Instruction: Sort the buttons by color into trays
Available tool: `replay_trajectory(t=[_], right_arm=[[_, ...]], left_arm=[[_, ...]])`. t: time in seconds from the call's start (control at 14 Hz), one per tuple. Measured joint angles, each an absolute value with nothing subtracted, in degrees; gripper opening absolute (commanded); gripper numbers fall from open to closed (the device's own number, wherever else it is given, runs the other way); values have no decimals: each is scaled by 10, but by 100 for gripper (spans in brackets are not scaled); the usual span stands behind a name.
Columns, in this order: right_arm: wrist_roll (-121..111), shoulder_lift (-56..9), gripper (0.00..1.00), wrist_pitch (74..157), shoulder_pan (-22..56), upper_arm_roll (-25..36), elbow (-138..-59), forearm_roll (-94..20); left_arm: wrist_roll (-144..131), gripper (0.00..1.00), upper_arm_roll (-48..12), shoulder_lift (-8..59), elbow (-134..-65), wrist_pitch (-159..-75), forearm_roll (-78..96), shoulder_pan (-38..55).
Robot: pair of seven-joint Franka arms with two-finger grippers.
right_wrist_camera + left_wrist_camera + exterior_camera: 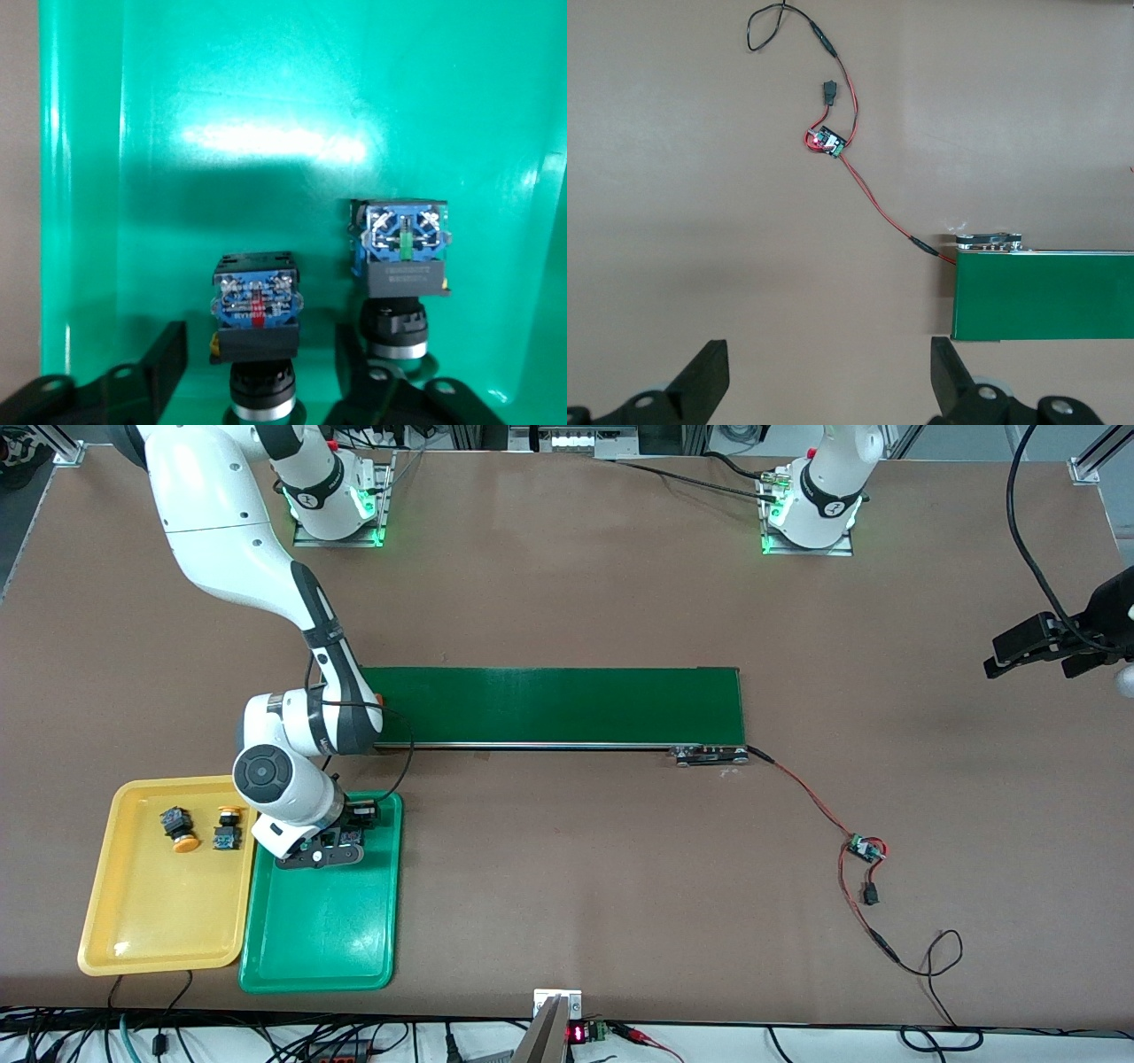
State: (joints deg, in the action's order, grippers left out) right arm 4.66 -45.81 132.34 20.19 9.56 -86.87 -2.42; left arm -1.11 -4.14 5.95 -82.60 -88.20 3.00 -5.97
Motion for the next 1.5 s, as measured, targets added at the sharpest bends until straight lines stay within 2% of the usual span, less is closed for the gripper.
replay_trajectory(t=[0.07, 0.43, 0.64, 0.78, 1.0, 1.28, 1.5], right_arm=[[47, -458, 100, 1323, 202, 95, -868, -24], [45, -450, 100, 1302, 202, 95, -854, -24], [42, -413, 100, 1189, 204, 95, -818, -24], [38, -380, 100, 1073, 203, 94, -772, -24], [20, -309, 100, 965, 199, 95, -746, -24], [14, -218, 100, 900, 185, 95, -775, -24], [12, -128, 100, 919, 180, 95, -879, -12]], left_arm=[[-11, 100, -41, 60, -826, -882, 30, -60], [-11, 100, -42, 60, -826, -882, 30, -60], [-11, 100, -45, 60, -826, -888, 23, -58], [-11, 100, -58, 59, -827, -890, 9, -57], [-14, 100, -66, 59, -827, -890, 1, -57], [-14, 100, -66, 59, -828, -890, 1, -59], [-14, 100, -66, 59, -828, -890, 1, -59]])
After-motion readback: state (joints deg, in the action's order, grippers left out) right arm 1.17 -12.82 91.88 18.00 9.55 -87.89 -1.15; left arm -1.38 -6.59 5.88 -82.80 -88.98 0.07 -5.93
